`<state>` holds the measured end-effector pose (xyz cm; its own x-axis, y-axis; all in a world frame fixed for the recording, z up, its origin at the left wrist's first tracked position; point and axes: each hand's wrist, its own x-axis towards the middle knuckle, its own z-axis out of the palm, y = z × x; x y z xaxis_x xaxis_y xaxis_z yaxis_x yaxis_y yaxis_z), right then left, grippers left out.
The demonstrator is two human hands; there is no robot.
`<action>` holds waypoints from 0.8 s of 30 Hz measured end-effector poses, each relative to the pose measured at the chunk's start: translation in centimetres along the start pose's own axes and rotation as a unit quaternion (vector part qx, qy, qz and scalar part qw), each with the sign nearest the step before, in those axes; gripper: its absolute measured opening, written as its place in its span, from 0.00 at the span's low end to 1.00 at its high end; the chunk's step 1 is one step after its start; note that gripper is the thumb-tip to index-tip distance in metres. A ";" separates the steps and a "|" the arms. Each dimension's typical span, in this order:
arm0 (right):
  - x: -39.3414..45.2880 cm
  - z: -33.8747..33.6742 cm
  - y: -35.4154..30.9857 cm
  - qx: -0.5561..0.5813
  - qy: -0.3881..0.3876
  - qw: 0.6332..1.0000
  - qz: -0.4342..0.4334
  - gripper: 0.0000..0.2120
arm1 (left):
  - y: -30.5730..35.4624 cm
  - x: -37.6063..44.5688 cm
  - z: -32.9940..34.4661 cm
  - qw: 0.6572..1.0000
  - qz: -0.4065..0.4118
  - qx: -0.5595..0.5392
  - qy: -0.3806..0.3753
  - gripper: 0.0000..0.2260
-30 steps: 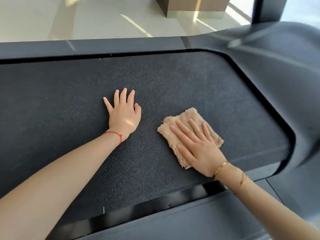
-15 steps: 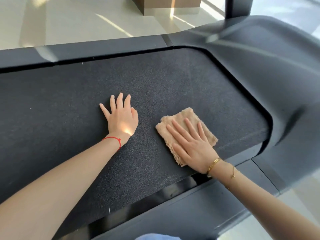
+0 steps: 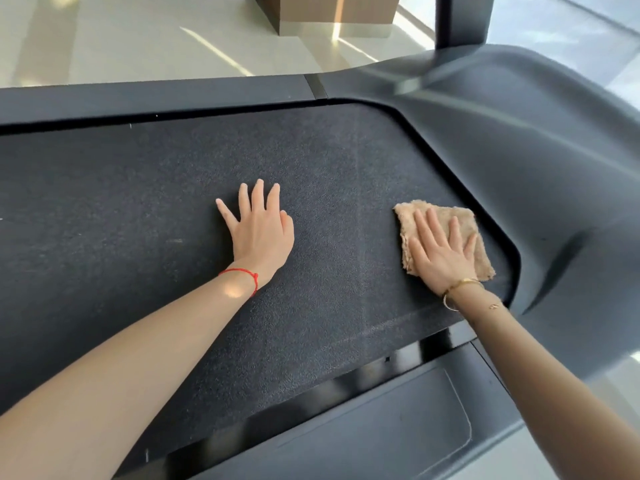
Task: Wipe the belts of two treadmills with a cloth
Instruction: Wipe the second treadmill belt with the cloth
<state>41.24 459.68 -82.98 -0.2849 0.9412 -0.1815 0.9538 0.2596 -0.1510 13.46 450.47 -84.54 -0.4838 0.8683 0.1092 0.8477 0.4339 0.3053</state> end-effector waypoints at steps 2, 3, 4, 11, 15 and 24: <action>-1.1 0.5 -0.8 -0.005 -0.001 0.998 -0.058 0.26 | 0.5 0.6 0.2 1.000 -0.006 0.002 0.003 0.24; -2.1 1.0 -1.2 -0.015 0.001 0.995 -0.101 0.26 | 0.7 0.9 0.3 1.000 -0.008 0.004 0.004 0.24; -3.2 1.4 -1.4 -0.024 0.003 0.989 -0.144 0.26 | 0.8 1.1 0.4 1.000 -0.010 0.006 0.003 0.24; 1.3 0.9 -0.4 -0.007 0.010 0.984 -0.176 0.25 | 0.7 2.0 0.9 0.999 -0.037 0.012 -0.003 0.24; 10.1 -0.4 -1.0 -0.011 0.012 0.993 -0.115 0.25 | 0.6 2.0 1.4 0.999 -0.040 0.015 0.004 0.24; 25.5 -2.6 -7.8 -0.016 -0.004 0.991 -0.131 0.27 | 0.4 2.0 2.0 0.998 -0.044 0.048 0.009 0.26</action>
<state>26.82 482.20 -83.90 -0.5238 0.8389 -0.1478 0.8495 0.5015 -0.1639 13.20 452.87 -86.07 -0.5600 0.8220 0.1032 0.8185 0.5296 0.2226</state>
